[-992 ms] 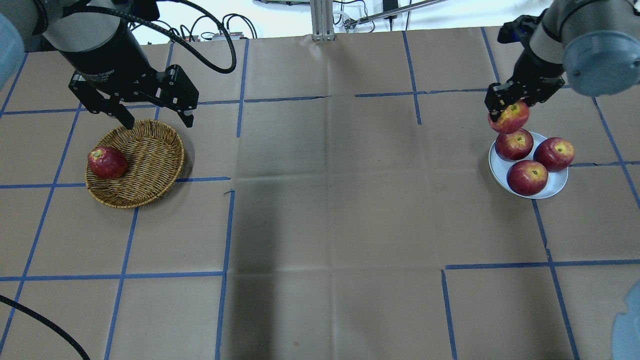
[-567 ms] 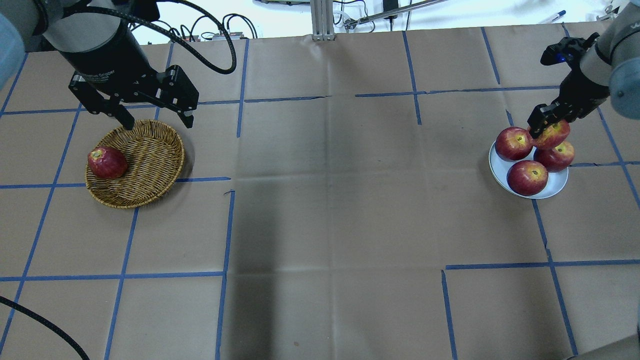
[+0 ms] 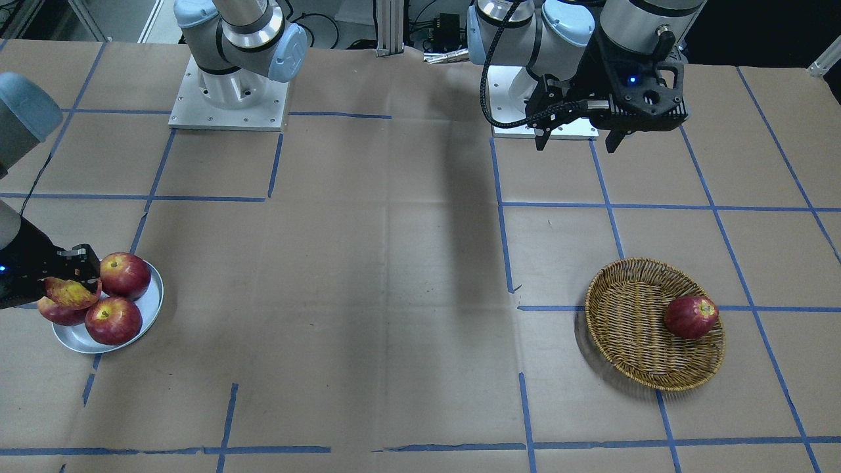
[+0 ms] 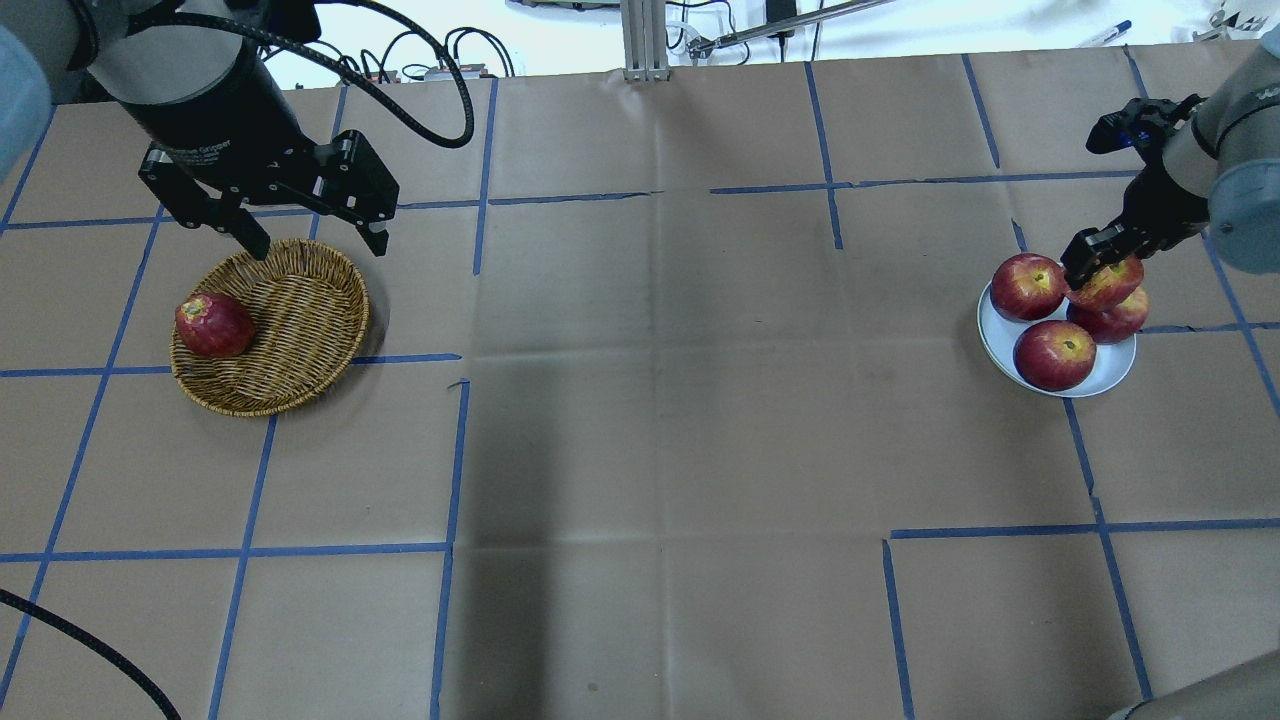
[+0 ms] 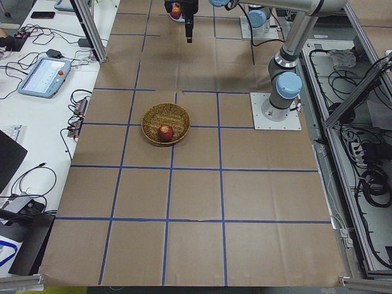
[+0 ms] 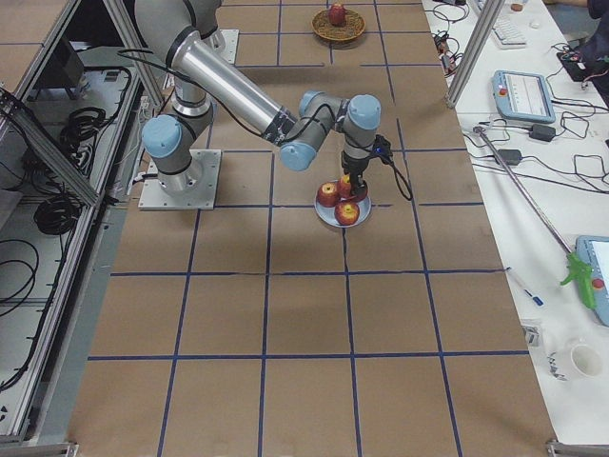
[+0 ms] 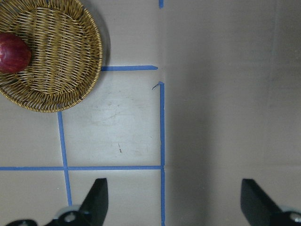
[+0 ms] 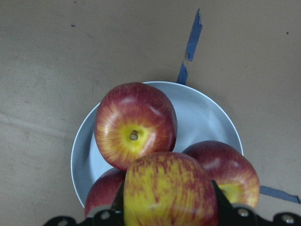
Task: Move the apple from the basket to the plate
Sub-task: 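Lower the apple onto the white plate and open the right gripper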
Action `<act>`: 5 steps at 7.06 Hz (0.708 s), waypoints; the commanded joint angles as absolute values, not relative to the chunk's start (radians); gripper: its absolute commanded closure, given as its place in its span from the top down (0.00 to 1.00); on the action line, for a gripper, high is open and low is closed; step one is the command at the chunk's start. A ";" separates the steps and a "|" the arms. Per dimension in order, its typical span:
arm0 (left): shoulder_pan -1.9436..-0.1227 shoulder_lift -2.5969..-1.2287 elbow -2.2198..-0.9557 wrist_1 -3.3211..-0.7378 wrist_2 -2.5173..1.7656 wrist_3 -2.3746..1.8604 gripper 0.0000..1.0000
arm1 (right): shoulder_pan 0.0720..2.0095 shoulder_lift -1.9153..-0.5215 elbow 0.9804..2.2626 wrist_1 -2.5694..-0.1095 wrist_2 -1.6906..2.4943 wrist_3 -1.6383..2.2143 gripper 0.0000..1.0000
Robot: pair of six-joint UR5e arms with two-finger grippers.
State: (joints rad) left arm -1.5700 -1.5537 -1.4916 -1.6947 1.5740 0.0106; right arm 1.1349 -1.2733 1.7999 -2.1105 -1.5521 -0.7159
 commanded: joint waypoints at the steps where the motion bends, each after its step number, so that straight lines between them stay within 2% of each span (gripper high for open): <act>1: -1.566 -1.555 -1.482 -1.695 1.574 0.011 0.99 | 1.135 -1.266 1.799 -2.112 -1.562 -0.710 1.00; 4: -1.566 -1.554 -1.482 -1.695 1.574 0.011 0.99 | 1.144 -1.298 1.789 -2.097 -1.559 -0.707 1.00; 5: -1.566 -1.554 -1.482 -1.695 1.574 0.011 0.99 | 1.163 -1.346 1.784 -2.092 -1.548 -0.701 1.00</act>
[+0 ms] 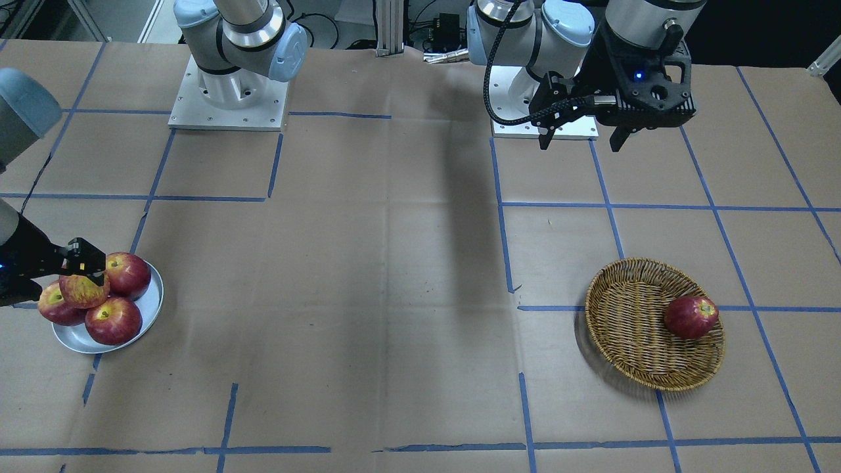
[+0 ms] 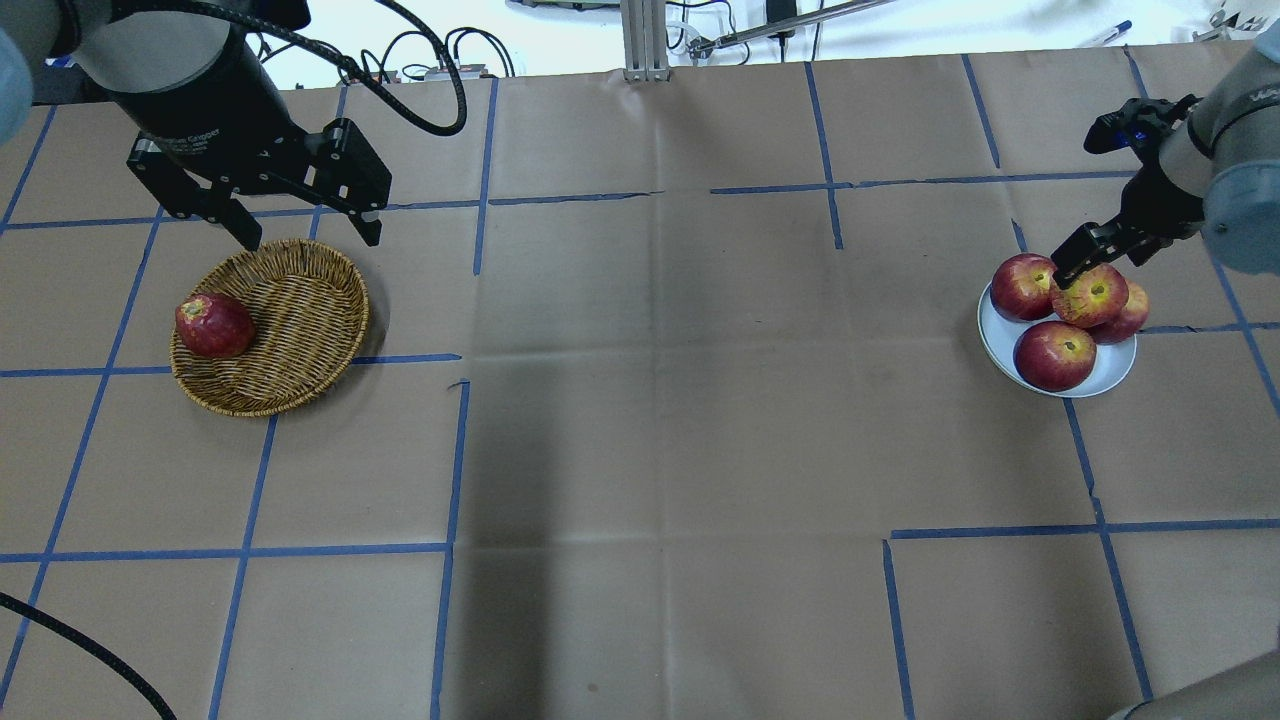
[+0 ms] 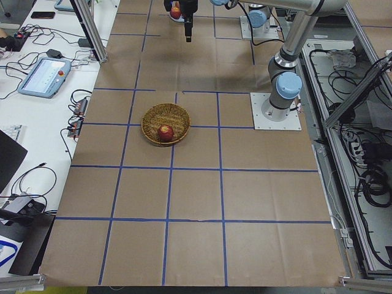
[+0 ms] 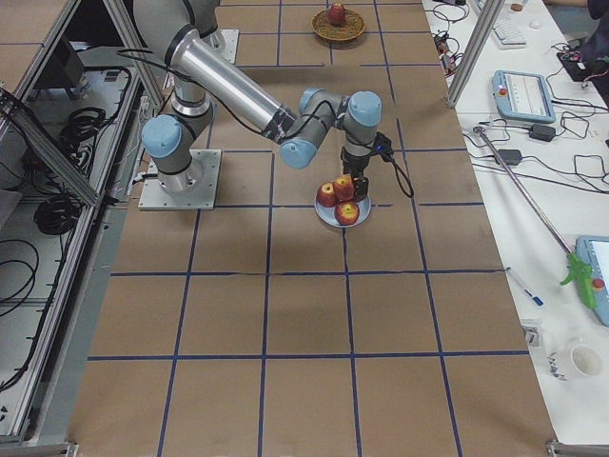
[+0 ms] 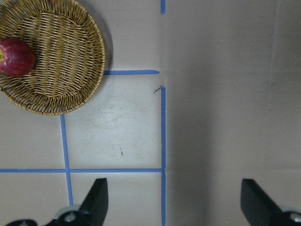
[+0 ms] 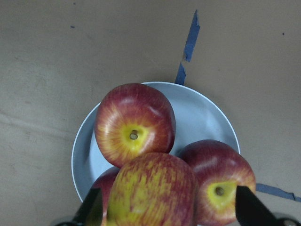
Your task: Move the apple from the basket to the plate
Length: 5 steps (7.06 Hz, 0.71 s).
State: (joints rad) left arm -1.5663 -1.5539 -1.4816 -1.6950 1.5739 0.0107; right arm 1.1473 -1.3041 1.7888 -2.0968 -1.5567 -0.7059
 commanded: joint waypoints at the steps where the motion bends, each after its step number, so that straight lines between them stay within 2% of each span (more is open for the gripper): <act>1: -1.566 -1.554 -1.482 -1.695 1.574 0.011 0.99 | 1.219 -1.391 1.749 -2.015 -1.548 -0.649 1.00; 3: -1.566 -1.554 -1.482 -1.695 1.574 0.011 0.99 | 1.355 -1.439 1.639 -1.808 -1.560 -0.423 1.00; 5: -1.566 -1.554 -1.482 -1.695 1.574 0.011 0.99 | 1.490 -1.520 1.626 -1.702 -1.560 -0.222 1.00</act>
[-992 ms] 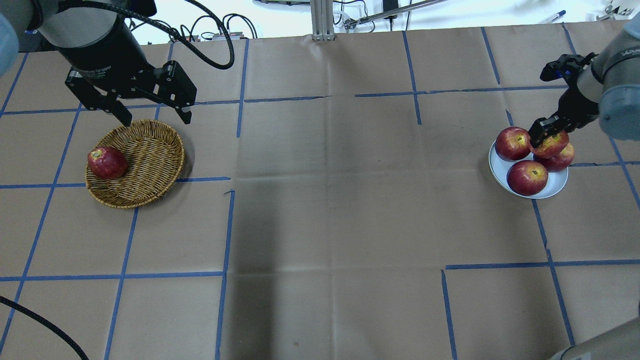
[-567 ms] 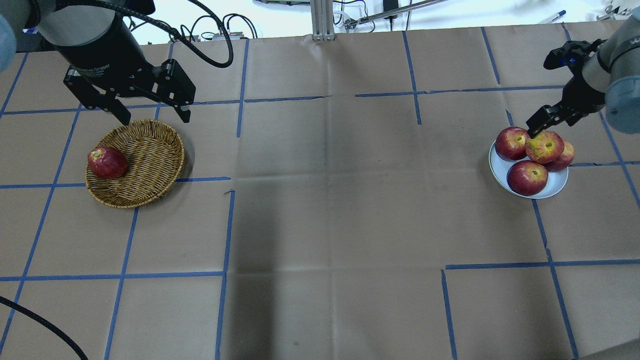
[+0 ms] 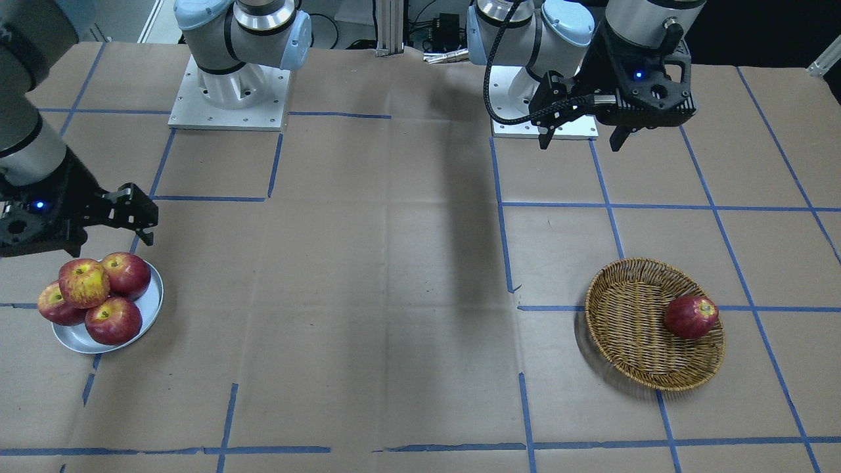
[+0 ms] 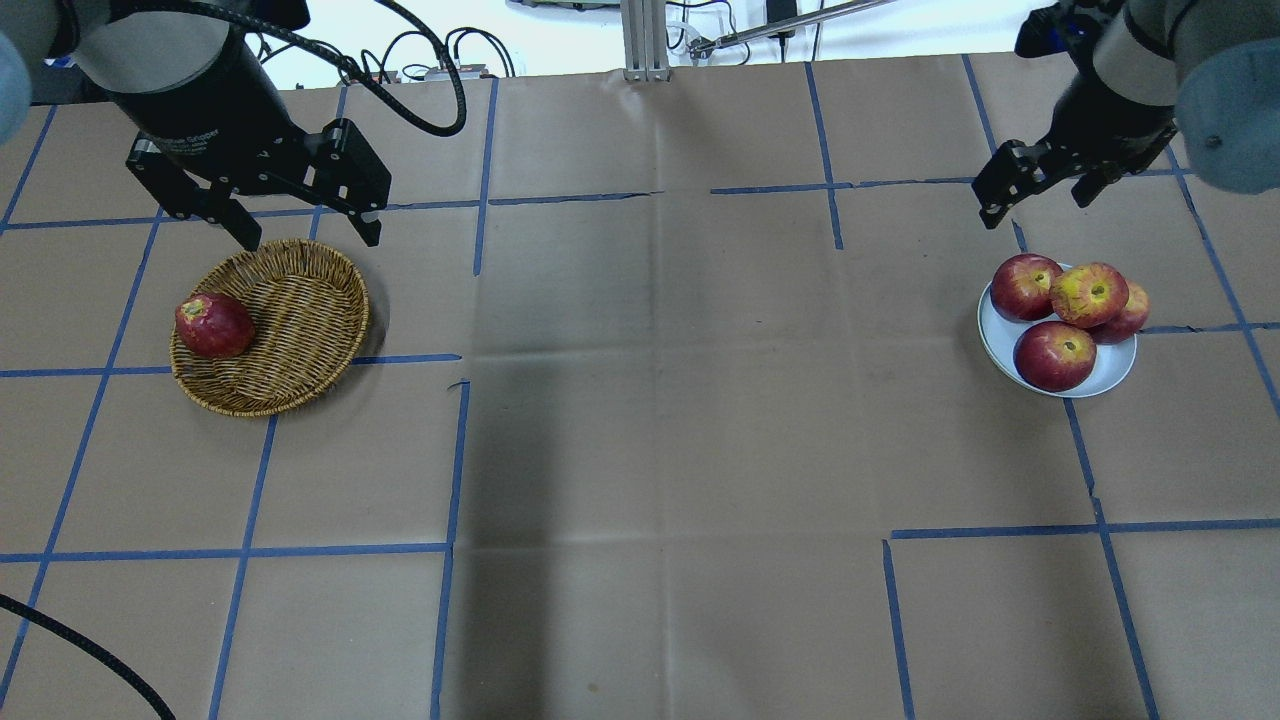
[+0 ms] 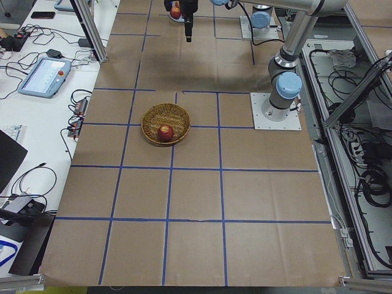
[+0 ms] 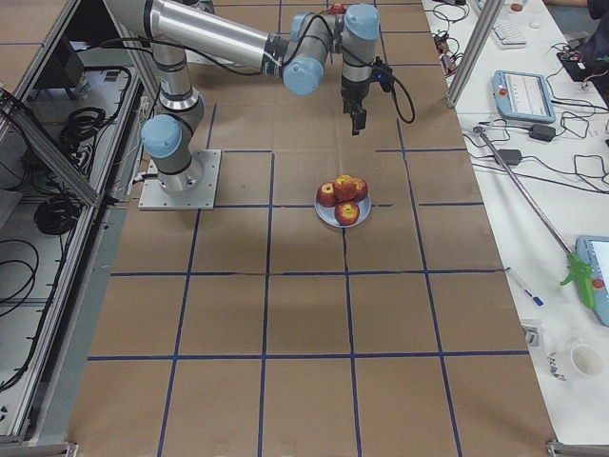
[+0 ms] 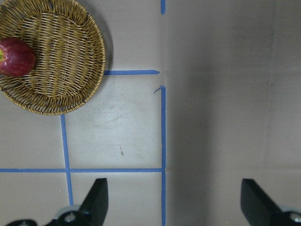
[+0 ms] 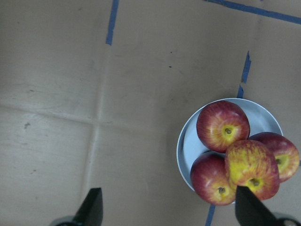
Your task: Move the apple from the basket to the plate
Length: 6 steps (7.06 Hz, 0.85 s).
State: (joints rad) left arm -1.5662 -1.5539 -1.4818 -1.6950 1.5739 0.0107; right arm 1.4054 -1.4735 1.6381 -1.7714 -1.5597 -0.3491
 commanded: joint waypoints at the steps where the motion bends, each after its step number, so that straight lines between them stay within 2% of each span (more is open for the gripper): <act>1: -1.566 -1.554 -1.482 -1.695 1.575 0.011 0.99 | 1.549 -1.538 1.625 -1.665 -1.562 -0.125 1.00; 6: -1.566 -1.554 -1.483 -1.697 1.575 0.011 0.99 | 1.572 -1.571 1.634 -1.608 -1.565 -0.071 1.00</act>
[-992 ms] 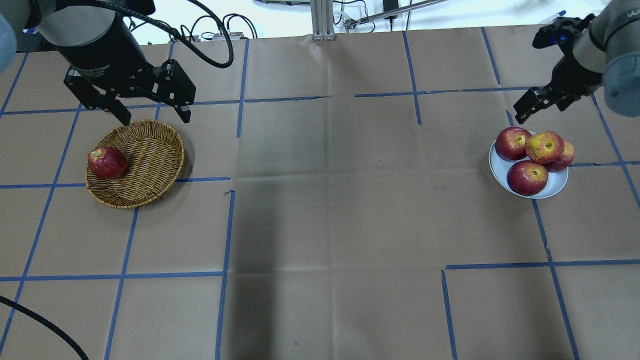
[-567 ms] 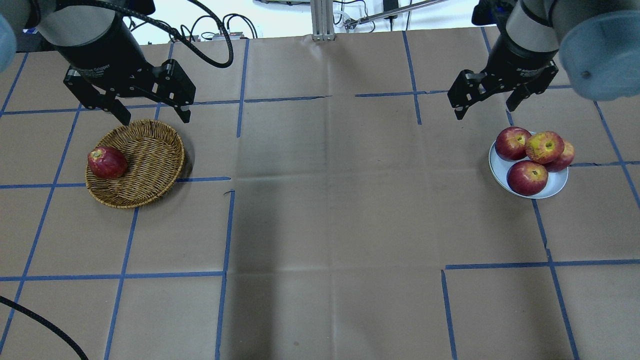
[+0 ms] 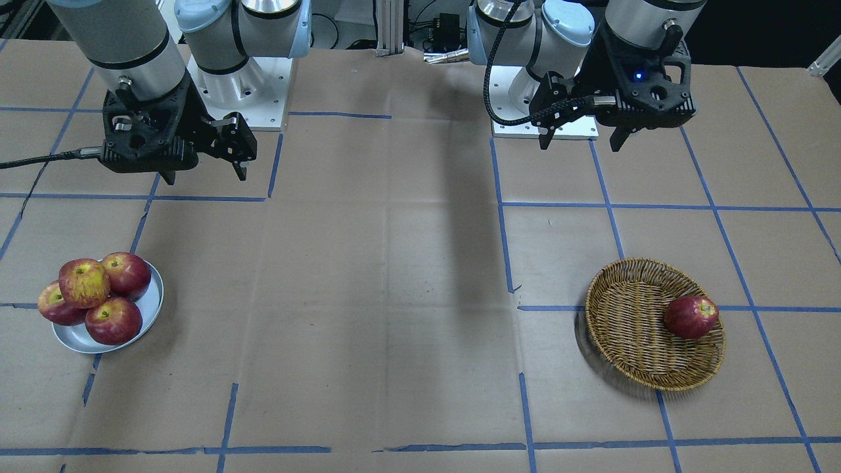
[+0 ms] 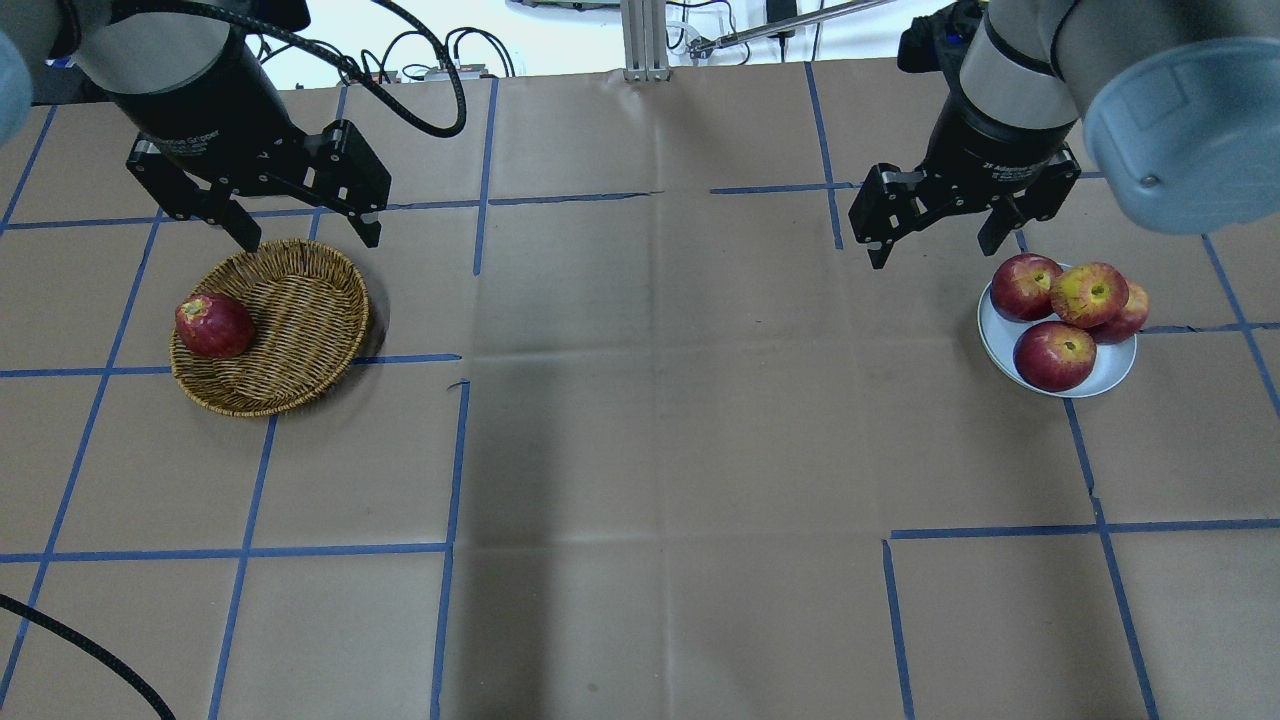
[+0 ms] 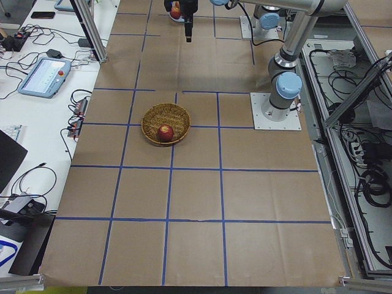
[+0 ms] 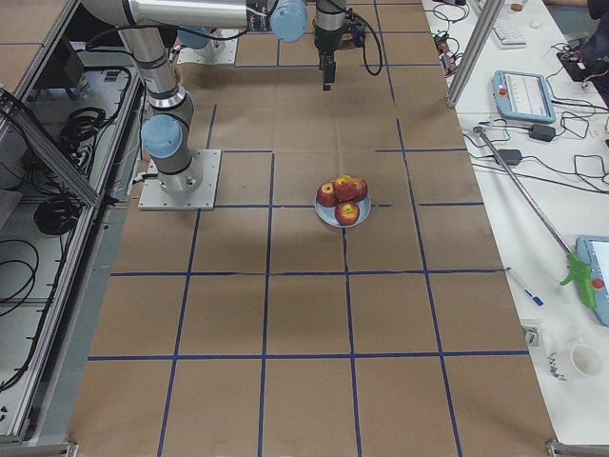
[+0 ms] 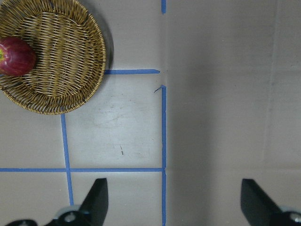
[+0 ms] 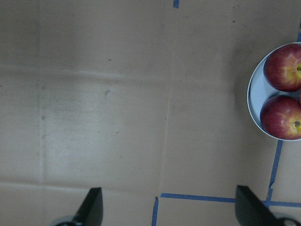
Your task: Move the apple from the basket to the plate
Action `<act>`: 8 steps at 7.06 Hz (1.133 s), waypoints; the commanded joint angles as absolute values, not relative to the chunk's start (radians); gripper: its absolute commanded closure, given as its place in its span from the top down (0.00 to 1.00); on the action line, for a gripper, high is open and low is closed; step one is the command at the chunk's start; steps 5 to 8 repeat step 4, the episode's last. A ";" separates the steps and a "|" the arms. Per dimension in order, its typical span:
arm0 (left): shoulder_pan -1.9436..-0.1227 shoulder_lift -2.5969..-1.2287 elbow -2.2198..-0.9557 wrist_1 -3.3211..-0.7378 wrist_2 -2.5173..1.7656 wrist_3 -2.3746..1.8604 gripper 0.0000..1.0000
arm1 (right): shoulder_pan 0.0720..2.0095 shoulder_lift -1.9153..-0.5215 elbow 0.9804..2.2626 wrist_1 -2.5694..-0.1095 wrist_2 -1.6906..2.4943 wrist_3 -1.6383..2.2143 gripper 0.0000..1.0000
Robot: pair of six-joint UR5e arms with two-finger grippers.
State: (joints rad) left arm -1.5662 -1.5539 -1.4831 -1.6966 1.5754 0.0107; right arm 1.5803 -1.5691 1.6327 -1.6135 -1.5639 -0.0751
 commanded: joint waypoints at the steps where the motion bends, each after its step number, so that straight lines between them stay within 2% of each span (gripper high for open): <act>1: -1.566 -1.554 -1.483 -1.697 1.575 0.011 0.99 | 1.572 -1.569 1.634 -1.609 -1.566 -0.072 1.00; 8: -1.568 -1.554 -1.489 -1.697 1.575 0.011 0.99 | 1.569 -1.569 1.634 -1.609 -1.566 -0.072 1.00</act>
